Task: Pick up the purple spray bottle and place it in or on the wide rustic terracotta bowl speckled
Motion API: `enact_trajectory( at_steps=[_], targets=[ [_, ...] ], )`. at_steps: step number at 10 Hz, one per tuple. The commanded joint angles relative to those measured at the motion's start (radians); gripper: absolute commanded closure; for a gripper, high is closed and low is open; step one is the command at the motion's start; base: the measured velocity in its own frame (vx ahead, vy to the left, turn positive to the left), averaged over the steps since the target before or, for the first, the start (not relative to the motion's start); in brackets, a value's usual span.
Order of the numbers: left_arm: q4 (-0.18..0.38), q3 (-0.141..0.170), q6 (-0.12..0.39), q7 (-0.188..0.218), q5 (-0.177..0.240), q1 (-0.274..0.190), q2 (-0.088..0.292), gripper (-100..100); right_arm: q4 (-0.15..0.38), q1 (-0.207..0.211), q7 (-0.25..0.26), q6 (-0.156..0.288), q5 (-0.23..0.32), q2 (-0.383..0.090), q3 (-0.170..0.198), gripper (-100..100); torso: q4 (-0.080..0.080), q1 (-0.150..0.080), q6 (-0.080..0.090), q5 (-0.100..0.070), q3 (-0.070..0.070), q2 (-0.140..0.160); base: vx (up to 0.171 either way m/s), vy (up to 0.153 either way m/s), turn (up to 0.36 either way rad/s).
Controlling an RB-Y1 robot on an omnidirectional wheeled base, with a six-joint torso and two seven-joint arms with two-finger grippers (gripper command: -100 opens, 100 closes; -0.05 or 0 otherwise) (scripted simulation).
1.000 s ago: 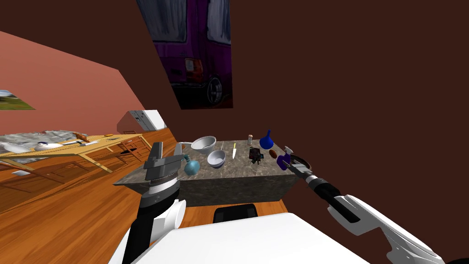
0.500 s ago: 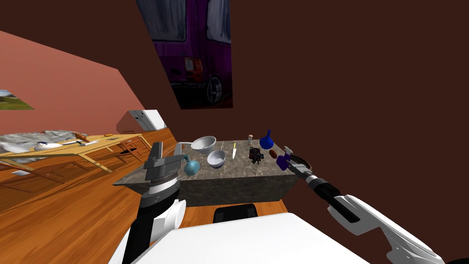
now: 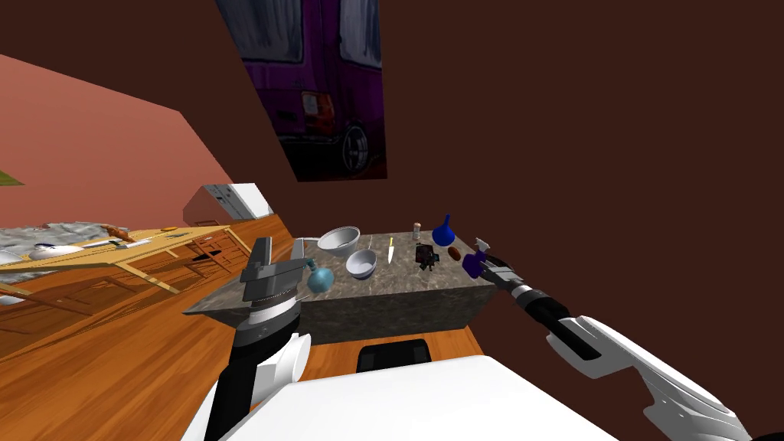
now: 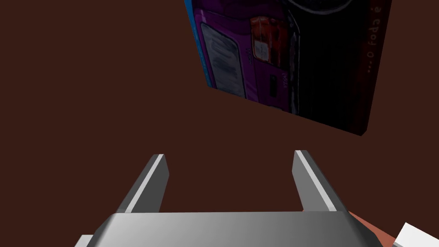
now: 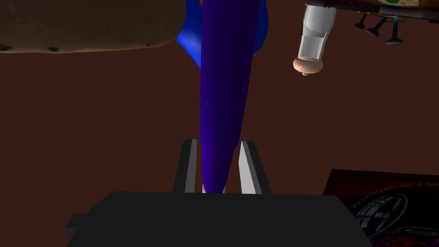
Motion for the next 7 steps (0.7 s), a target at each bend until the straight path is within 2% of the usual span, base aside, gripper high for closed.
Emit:
enact_trajectory(
  at_steps=[1,4,7],
  targets=[
    [0.0,0.0,0.0,0.0,0.0,0.0,0.0,0,-0.002,-0.018,-0.017,0.007,-0.011,-0.029,-0.018,100,0.0,0.0,0.0,0.0,0.0,0.0,-0.106,0.082,-0.097],
    [0.0,0.0,0.0,0.0,0.0,0.0,0.0,0,-0.039,-0.04,-0.062,0.037,-0.041,-0.102,-0.066,100,0.001,-0.001,0.001,0.0,0.001,0.002,-0.111,0.062,-0.113],
    [0.0,0.0,0.0,0.0,0.0,0.0,0.0,0,-0.072,-0.05,-0.097,0.061,-0.062,-0.161,-0.107,100,0.001,-0.004,0.001,0.0,0.002,0.003,-0.11,0.01,-0.079]
  ],
)
